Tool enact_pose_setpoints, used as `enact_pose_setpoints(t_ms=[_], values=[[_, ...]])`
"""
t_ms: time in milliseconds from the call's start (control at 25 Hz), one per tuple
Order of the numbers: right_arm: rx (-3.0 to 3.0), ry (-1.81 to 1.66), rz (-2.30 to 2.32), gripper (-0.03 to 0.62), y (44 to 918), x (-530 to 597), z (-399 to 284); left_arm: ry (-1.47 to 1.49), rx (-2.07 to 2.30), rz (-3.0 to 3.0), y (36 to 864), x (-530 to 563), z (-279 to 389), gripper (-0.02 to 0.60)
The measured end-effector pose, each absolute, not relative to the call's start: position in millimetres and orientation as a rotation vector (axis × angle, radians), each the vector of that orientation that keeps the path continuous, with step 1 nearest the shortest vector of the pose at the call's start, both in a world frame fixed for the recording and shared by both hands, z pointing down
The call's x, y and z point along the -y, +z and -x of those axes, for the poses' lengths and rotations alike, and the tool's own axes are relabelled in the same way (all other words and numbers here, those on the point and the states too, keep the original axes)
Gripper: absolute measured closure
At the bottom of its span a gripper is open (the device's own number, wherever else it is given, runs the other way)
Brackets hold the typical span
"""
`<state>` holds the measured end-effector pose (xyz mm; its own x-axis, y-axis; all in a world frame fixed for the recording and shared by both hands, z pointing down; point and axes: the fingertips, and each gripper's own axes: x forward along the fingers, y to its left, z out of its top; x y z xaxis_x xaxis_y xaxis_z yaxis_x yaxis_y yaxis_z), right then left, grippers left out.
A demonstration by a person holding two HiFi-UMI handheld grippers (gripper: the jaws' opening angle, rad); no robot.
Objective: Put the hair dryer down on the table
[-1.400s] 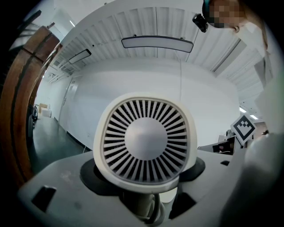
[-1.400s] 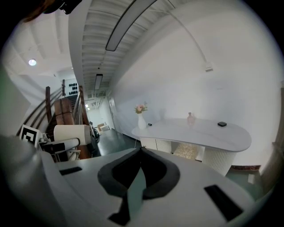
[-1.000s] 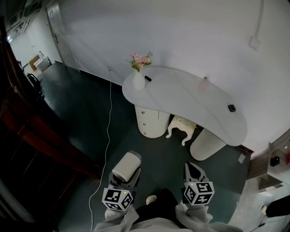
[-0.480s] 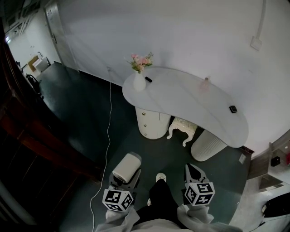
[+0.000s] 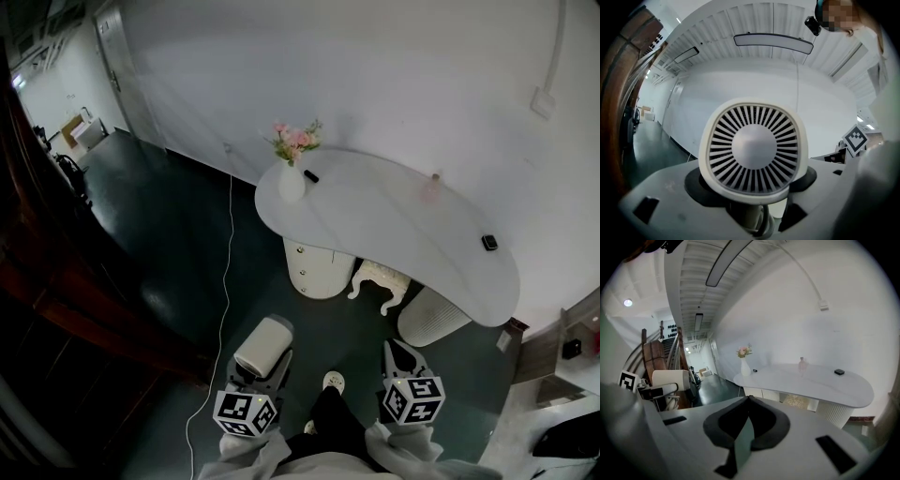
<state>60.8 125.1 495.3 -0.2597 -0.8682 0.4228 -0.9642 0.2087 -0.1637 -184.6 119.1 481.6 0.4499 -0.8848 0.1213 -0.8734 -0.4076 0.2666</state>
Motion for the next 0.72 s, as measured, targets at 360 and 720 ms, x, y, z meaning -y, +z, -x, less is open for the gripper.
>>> enact_pose_setpoints(t_ms=[360,720], values=[[2.265,0.584,-1.712,0.545,496,-63,-65,-0.063,1.54,-2.401,481,-60,177,0.25],[2.275,0.571,-1.712,0.545,492,1,-81,-0.073,1.53,-2.406,480,4,158,0.25]])
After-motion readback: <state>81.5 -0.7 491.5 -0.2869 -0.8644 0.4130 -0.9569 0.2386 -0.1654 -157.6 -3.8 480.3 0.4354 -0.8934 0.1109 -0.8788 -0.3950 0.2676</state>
